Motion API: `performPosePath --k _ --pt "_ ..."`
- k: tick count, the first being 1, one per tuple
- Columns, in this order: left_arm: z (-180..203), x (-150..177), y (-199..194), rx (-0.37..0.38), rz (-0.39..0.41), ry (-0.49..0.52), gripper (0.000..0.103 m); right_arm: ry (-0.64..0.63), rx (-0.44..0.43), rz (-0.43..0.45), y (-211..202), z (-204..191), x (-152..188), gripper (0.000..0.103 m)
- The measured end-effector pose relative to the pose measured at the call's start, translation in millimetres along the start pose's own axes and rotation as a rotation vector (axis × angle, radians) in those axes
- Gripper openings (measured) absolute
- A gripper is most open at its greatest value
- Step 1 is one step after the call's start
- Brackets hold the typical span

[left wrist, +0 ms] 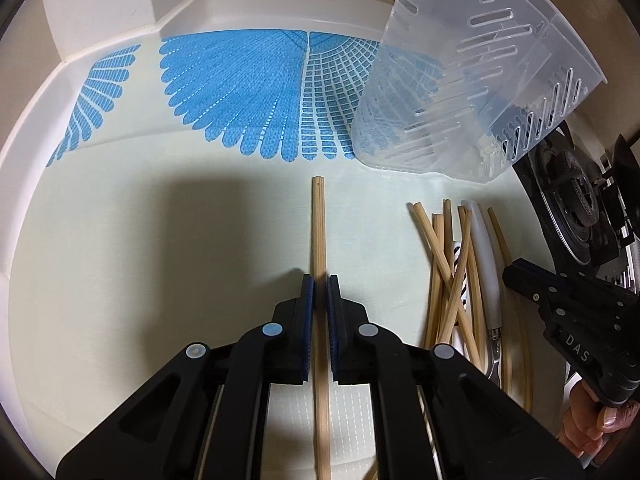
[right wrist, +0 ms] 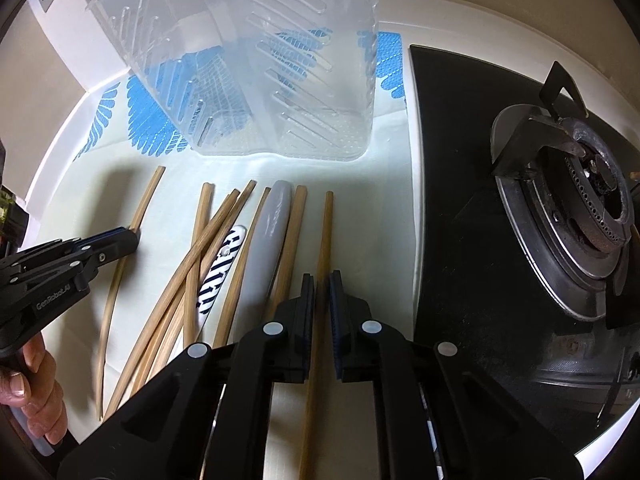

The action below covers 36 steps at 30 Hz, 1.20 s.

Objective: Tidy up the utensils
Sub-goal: 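Close the left tool on its chopstick while the right tool closes on another chopstick, then lift the left tool's chopstick upright over the clear holder while the right tool does likewise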

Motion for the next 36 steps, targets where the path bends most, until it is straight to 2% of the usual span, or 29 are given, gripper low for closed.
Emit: performPosePath --k 17,20,27,30,36 --pt "6.9 0.3 -0.2 -0.015 -0.003 0.017 0.007 -0.036 0.038 0.007 1.8 -13.4 11.1 0.010" --pt "7.1 0.5 -0.2 -0.014 -0.004 0.016 0.007 -0.045 0.039 0.013 2.2 -14.8 11.9 0.008" --pt "4.6 1.0 0.3 0.004 0.001 0.001 0.007 -0.015 -0.011 0.002 -0.3 -6.6 10.9 0.007" --pt "1.8 1.3 -1.3 0.039 0.002 -0.013 0.007 0.013 -0.072 -0.014 -2.6 -3.8 11.0 0.007" --pt "0.3 1.9 -9.1 0.084 0.014 -0.029 0.007 0.039 -0.119 0.006 -15.9 3.6 9.3 0.007"
Point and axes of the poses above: each gripper's, at about its wrist camera, not at the fingertips, and y roughly the way its jaws point, z to its right, x to its underside, the point moved 2 cm from there along y, roughly the way its jaws point, and after that the axes turned 15 degrees about y, right-handed, at the moved point
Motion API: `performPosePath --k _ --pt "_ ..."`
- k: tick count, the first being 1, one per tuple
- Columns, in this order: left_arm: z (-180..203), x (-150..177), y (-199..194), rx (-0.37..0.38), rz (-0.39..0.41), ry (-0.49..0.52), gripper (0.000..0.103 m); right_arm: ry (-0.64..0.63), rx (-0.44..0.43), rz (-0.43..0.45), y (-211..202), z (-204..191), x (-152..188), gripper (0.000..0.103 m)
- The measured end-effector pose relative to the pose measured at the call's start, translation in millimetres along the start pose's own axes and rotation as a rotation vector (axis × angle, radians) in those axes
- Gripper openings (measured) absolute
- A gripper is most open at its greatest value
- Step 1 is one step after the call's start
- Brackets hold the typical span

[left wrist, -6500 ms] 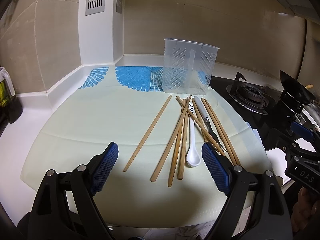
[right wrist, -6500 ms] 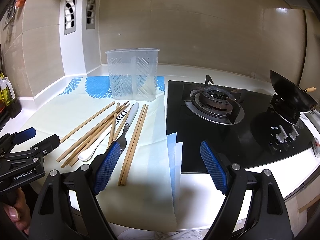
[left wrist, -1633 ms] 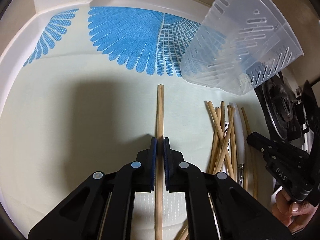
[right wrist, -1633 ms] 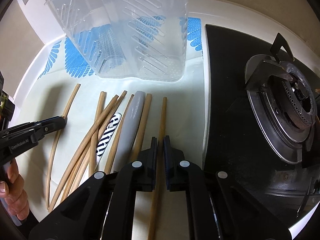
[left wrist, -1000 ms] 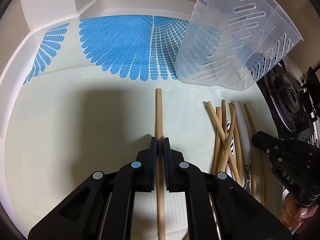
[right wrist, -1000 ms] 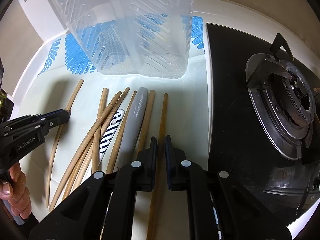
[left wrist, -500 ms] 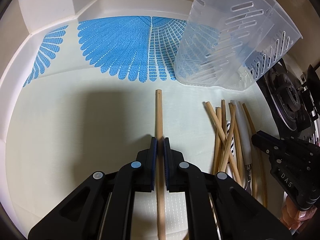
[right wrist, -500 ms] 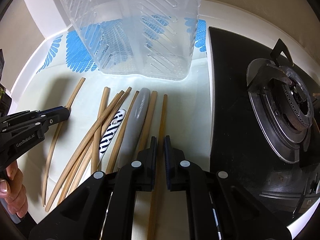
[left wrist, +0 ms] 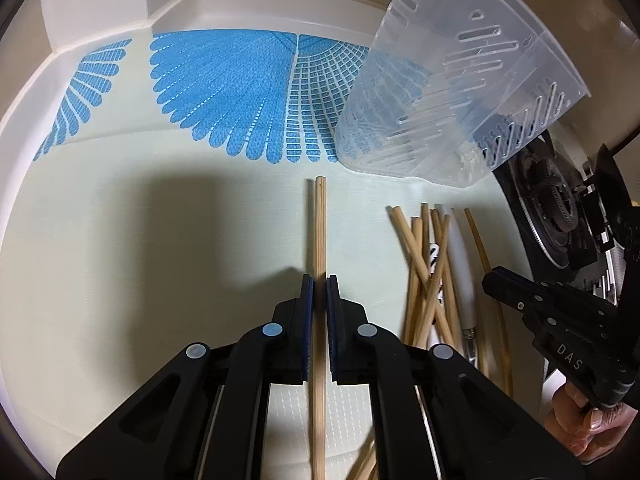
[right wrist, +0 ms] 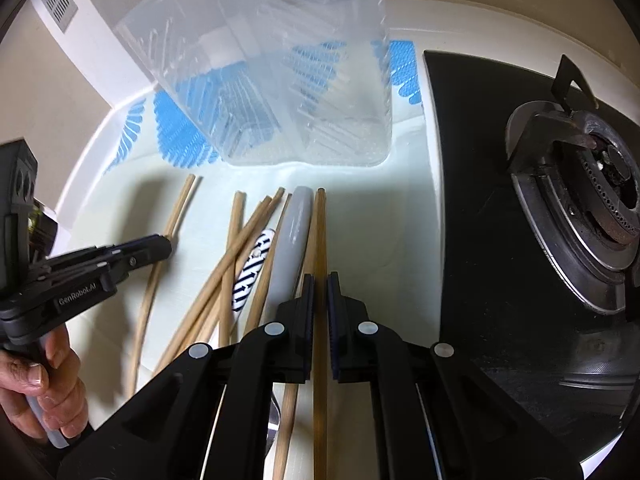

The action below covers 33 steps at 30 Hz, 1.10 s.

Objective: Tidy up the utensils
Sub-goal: 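Lift the left tool's chopstick upright over the clear holder while the right tool does likewise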

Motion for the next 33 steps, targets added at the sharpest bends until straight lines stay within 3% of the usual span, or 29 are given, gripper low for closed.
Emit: performPosePath --k 13,21,33 --pt "17.9 0.9 -53.1 0.044 0.124 0.042 0.007 0.003 -0.110 0.159 -72.3 10.9 -8.6 0.007" --pt "35.7 0.2 -91.4 -0.008 0.201 0.103 0.007 -0.086 -0.171 0.292 -127.4 -1.2 -6.1 0.007" --pt "47.4 -2.2 -145.3 -0.082 0.362 0.184 0.007 -0.147 -0.166 0.415 -158.2 -6.1 -2.9 0.007"
Point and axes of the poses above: each gripper's, at about its wrist camera, not at the fingertips, and y roughly the way its jaws point, z to its right, x to its underside, the point moved 2 cm from there along y, roughly the way its jaws point, and after that the axes turned 15 degrees about y, right-handed, at the moved point
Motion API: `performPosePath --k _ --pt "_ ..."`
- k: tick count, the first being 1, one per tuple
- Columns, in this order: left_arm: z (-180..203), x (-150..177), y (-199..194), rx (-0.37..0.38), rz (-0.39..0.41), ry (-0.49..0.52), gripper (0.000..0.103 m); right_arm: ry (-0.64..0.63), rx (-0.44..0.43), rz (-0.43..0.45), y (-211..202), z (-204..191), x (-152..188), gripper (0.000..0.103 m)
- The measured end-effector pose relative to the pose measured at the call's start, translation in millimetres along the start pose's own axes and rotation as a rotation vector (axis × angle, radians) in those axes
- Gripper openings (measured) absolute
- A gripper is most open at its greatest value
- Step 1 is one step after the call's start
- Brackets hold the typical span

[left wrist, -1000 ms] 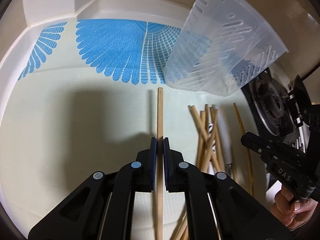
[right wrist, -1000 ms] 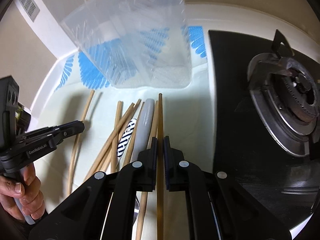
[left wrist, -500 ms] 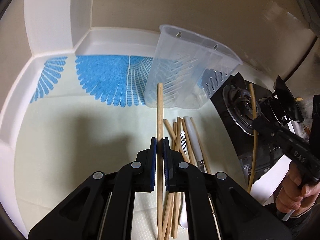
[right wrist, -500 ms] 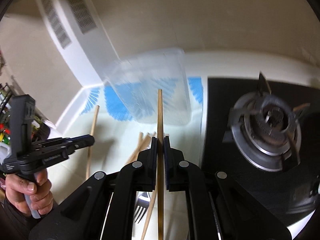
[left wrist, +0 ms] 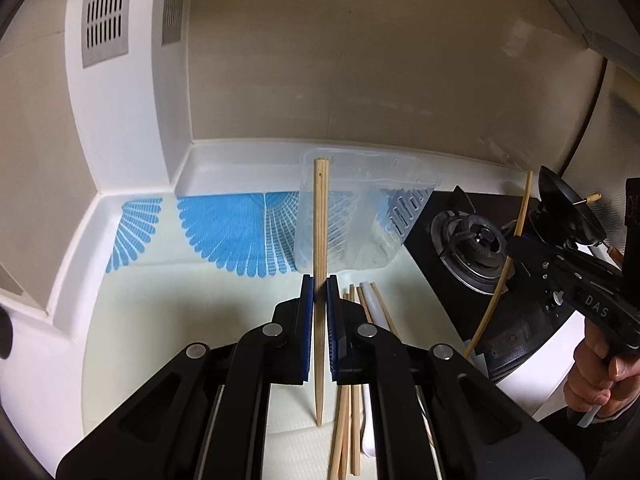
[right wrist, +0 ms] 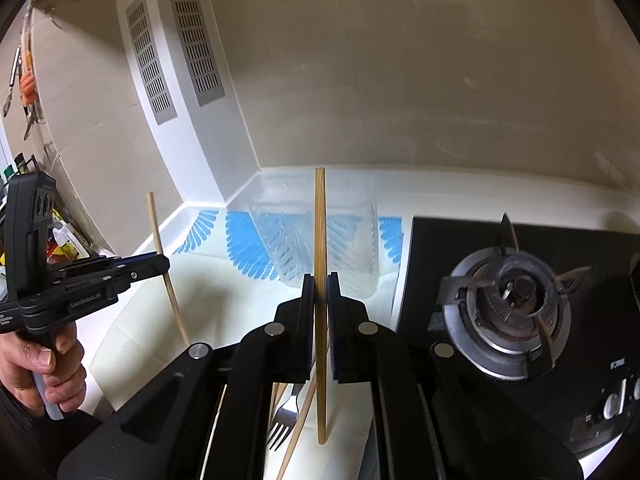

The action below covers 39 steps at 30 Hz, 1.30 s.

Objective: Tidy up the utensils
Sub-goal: 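Lift the left tool's chopstick upright over the clear holder while the right tool does likewise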

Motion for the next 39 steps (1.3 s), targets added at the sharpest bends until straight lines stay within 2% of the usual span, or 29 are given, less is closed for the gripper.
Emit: performPosePath --k 7,19,24,30,39 --pt "4.7 -0.9 -5.9 -0.013 0.014 0.022 0.007 -0.046 0.025 0.044 -6.0 -7.5 -0.2 0.007" --pt "1.4 0.1 -16.0 -0.021 0.039 0.005 0.007 -0.036 0.032 0.081 -8.7 -12.9 -4.9 0.007" --pt "-4.8 -5.6 -21.9 0.000 0.060 -0.019 0.007 -0.035 0.025 0.136 -23.9 -19.8 -18.2 0.007" --pt "-8.9 -31.8 -34.6 0.011 0.074 -0.030 0.007 0.025 -0.004 0.159 -33.1 -25.3 -52.0 0.007" --pt "-18.2 -119.8 -52.2 0.006 0.123 -0.013 0.007 0.013 0.014 0.301 -48.3 -53.1 -137.0 0.007"
Point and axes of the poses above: each gripper's, at about its wrist camera, not at the fingertips, and y roughly the way its jaws point, z to its right, x to its underside, the point moved 2 cm from there along y, roughly the way its jaws point, and after that the axes turned 15 degrees about y, right-handed, at the moved point
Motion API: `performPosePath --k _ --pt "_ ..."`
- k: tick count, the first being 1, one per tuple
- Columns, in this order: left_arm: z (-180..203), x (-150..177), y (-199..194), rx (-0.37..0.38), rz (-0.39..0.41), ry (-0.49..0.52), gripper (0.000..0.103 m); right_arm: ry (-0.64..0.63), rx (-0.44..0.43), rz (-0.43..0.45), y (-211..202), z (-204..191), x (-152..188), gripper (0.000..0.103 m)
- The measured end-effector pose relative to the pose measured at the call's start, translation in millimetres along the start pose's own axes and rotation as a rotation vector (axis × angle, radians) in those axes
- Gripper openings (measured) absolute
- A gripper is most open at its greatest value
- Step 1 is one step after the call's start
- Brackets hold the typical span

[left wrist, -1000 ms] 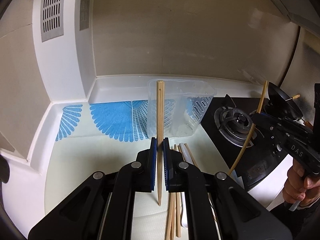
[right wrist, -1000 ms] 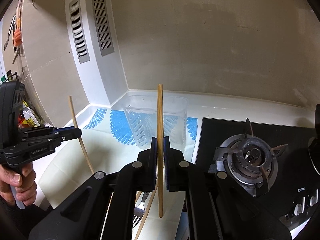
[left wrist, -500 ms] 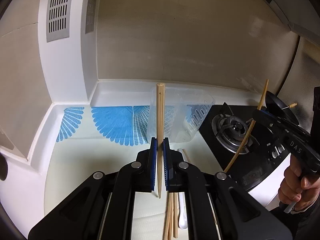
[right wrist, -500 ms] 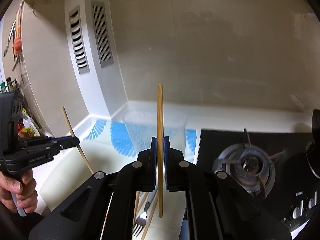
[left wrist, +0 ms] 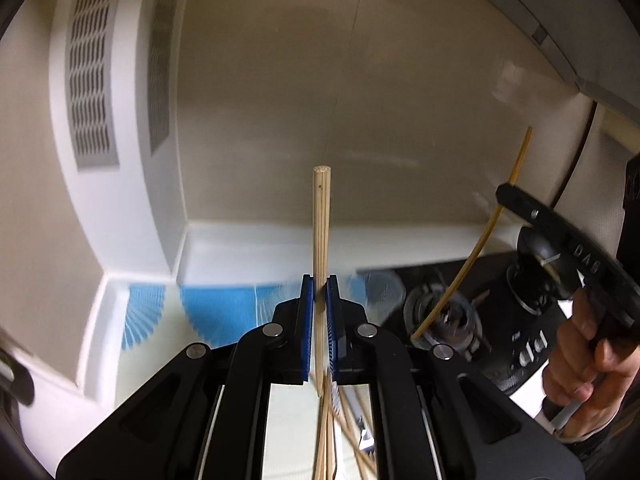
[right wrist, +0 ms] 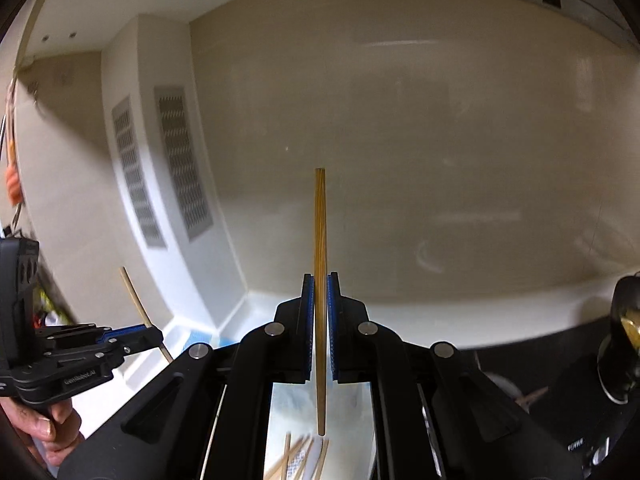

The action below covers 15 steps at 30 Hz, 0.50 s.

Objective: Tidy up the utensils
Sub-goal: 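Lift the left tool's chopstick upright over the clear holder while the right tool does likewise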

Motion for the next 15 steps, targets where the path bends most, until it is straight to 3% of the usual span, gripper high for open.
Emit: performPosePath --k 7,10,15 --pt "-3.0 -64.7 11.2 -0.031 0.092 0.012 0.006 0.073 -0.013 0.061 25.4 21.5 -17.1 0.007" --pt "-2.9 -71.5 31.6 -0.032 0.089 0.011 0.006 0.073 -0.016 0.072 41.0 29.3 -15.1 0.007" --pt "-3.3 -57.2 73.0 -0.031 0.016 0.002 0.006 0.046 -0.007 0.002 74.4 33.8 3.0 0.007"
Point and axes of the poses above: each gripper's, at about its wrist camera, not at the fingertips, and y roughly the way its jaws point, z to its right, x to its underside, the point moved 2 cm from there along y, roughly the way its jaws point, and after that the axes turned 15 degrees about y, right-handed, at the moved point
